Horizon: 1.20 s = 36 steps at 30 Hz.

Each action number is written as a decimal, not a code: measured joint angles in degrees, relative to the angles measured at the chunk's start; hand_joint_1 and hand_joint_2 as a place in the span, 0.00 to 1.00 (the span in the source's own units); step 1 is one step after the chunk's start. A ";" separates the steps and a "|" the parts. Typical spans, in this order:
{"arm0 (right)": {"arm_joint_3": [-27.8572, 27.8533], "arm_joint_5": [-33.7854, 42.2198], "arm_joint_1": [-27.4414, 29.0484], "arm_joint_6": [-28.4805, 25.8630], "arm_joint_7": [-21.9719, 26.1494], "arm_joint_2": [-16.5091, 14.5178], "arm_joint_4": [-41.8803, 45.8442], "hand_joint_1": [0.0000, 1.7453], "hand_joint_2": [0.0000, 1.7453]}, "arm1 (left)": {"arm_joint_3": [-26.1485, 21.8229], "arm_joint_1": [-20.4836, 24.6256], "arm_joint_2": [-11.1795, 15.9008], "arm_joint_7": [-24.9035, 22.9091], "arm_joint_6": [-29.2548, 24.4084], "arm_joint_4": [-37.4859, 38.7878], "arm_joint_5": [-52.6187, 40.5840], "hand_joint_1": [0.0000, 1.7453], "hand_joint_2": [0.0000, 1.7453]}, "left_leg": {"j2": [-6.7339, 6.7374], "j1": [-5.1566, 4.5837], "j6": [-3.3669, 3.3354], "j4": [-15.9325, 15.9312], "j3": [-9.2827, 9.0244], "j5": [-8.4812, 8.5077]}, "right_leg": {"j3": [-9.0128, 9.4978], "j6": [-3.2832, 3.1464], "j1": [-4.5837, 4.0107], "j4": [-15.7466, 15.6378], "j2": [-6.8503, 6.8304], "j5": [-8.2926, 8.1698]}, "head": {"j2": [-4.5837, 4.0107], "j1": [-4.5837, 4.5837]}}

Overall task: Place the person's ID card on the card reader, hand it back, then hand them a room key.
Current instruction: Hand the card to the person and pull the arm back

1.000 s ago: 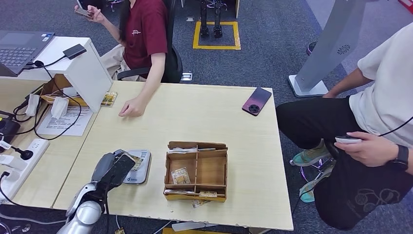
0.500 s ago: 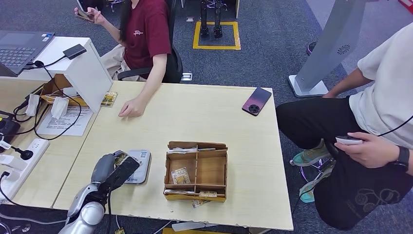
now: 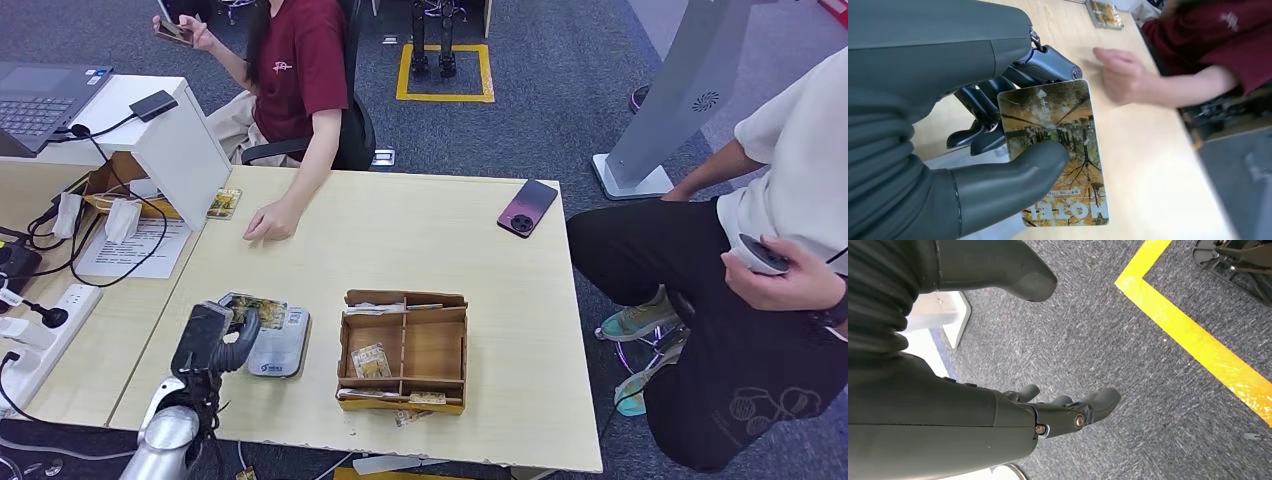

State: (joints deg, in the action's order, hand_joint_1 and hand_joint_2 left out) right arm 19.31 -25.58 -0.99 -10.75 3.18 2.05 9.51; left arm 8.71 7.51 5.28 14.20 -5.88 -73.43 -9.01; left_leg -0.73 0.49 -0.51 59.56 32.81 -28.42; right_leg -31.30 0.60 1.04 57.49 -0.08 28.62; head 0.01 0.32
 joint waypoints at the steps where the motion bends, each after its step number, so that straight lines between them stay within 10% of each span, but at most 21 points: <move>1: -0.02 -0.12 0.00 -0.03 0.01 0.00 0.00 0.00 1.00 | -0.53 0.04 -0.40 1.00 -0.60 -0.62 2.30 1.00 1.00 | 0.00 0.00 0.00 0.00 0.00 0.00 | 0.00 0.00 0.00 0.00 0.00 0.00 | 0.00 0.00; 12: -0.03 -1.38 -0.22 -0.15 -0.02 0.00 0.00 0.00 1.00 | -2.19 4.92 -2.32 6.43 -10.00 -3.02 7.44 1.00 1.00 | -0.03 0.00 0.02 0.00 -0.01 0.03 | 0.01 -0.02 -0.01 0.01 -0.01 -0.02 | -0.01 0.00; 21: 0.08 -3.78 -1.75 2.17 -0.26 0.00 0.18 0.00 1.00 | -2.14 12.07 -2.16 8.45 -24.41 1.30 -16.17 1.00 1.00 | -0.04 0.01 0.02 0.01 0.00 0.06 | 0.00 0.01 -0.01 0.01 -0.01 -0.07 | 0.00 0.01; 36: 0.80 -4.60 -2.31 2.95 -0.64 -0.03 0.48 0.00 1.00 | -2.13 16.09 -2.05 9.39 -27.33 10.16 -20.30 1.00 1.00 | -0.01 0.00 0.02 0.01 0.00 0.07 | -0.03 0.01 -0.01 0.01 0.02 -0.08 | 0.00 0.00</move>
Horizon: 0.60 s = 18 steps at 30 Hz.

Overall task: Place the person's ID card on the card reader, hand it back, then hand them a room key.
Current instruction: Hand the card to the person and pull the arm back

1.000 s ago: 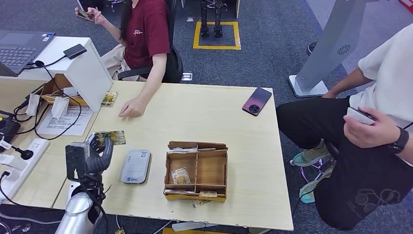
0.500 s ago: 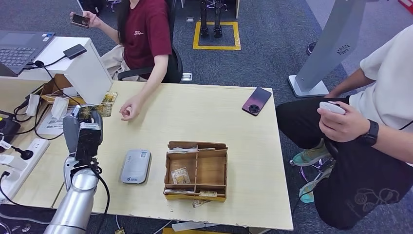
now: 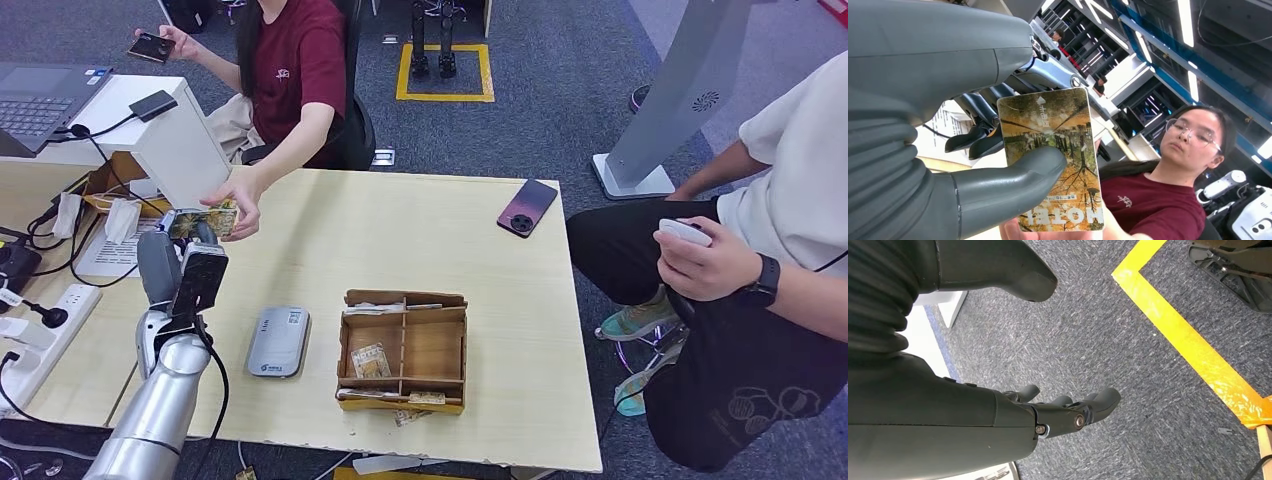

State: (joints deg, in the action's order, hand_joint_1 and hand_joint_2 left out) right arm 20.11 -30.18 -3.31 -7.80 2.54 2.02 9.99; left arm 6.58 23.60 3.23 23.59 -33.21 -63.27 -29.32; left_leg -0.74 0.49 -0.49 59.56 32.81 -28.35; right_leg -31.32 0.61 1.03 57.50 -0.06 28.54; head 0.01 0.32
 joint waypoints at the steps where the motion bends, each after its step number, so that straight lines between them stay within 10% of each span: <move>1: 0.00 -0.01 0.00 0.00 0.00 0.01 0.00 0.00 1.00 | 0.00 0.00 0.01 0.03 -0.01 0.08 0.01 1.00 1.00 | 0.00 0.00 0.00 0.00 0.00 0.00 | 0.00 0.00 0.00 0.00 0.00 0.00 | 0.00 0.01; 13: 0.03 -0.07 0.01 0.00 -0.02 -0.01 0.00 0.00 1.00 | 0.00 0.01 0.01 0.19 -0.01 0.37 0.17 1.00 1.00 | 0.00 0.00 0.00 0.00 0.00 0.00 | 0.00 0.00 0.00 0.00 0.00 0.00 | 0.00 -0.01; 17: 0.04 -0.20 0.06 -0.26 0.01 -0.01 0.00 0.00 1.00 | 0.00 -0.02 0.01 0.88 0.80 1.01 2.78 0.00 1.00 | 0.00 0.00 0.00 0.00 0.00 0.00 | 0.01 0.00 0.00 0.00 0.00 0.00 | 0.00 0.01; 18: 0.04 -0.03 0.27 -0.50 0.09 -0.01 0.00 0.00 1.00 | 0.00 -0.40 0.15 0.84 2.65 0.53 4.61 0.00 1.00 | 0.00 0.00 0.00 0.00 0.01 0.00 | 0.01 0.00 0.00 0.00 0.00 0.00 | 0.00 0.01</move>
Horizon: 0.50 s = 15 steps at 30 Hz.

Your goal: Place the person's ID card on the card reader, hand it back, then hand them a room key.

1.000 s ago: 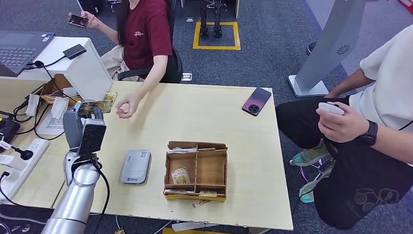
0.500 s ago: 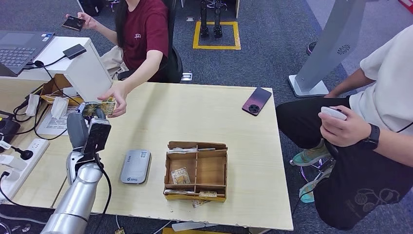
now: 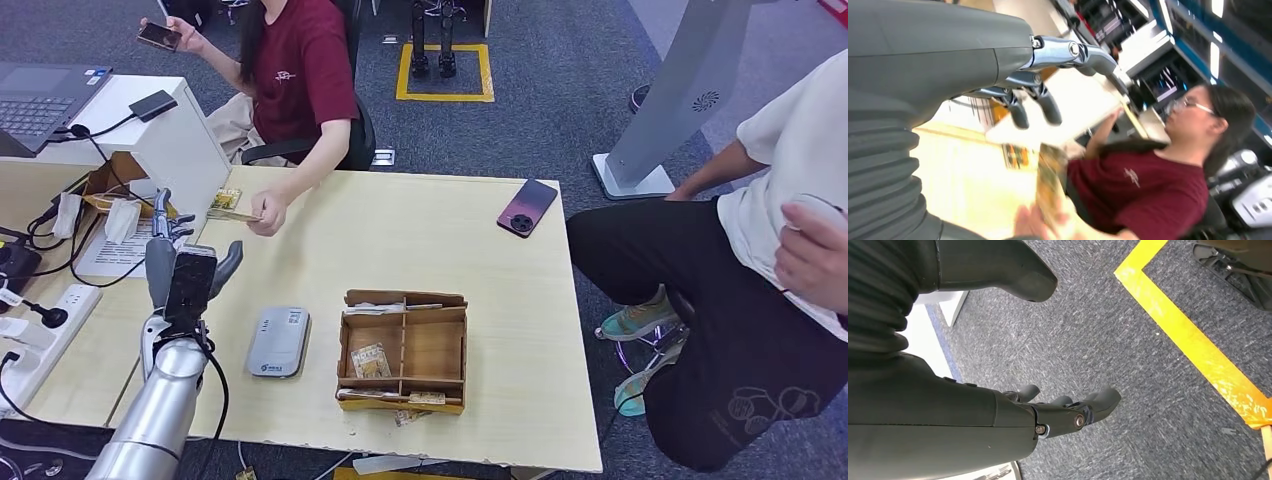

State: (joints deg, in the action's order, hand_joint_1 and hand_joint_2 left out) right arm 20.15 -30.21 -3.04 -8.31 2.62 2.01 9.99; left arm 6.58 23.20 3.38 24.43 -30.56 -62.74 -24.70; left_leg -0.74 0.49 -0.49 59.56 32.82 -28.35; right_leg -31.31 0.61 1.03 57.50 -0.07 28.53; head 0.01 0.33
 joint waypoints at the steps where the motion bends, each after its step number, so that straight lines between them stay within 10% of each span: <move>1: -0.01 0.22 0.23 -0.24 0.07 0.00 0.00 0.00 1.00 | 0.00 -0.42 0.18 -0.22 1.86 -0.66 1.69 0.00 1.00 | 0.00 0.00 0.00 0.00 0.01 0.00 | 0.00 0.00 0.00 0.00 0.00 0.00 | 0.01 0.00; 15: -1.40 1.98 1.74 -1.27 1.48 0.02 -0.09 0.00 1.00 | 5.40 -14.80 8.33 9.82 20.06 -24.95 -2.64 0.00 1.00 | 0.06 0.00 0.00 -0.01 0.06 -0.09 | -0.10 0.01 0.01 0.00 0.09 0.11 | 0.00 -0.01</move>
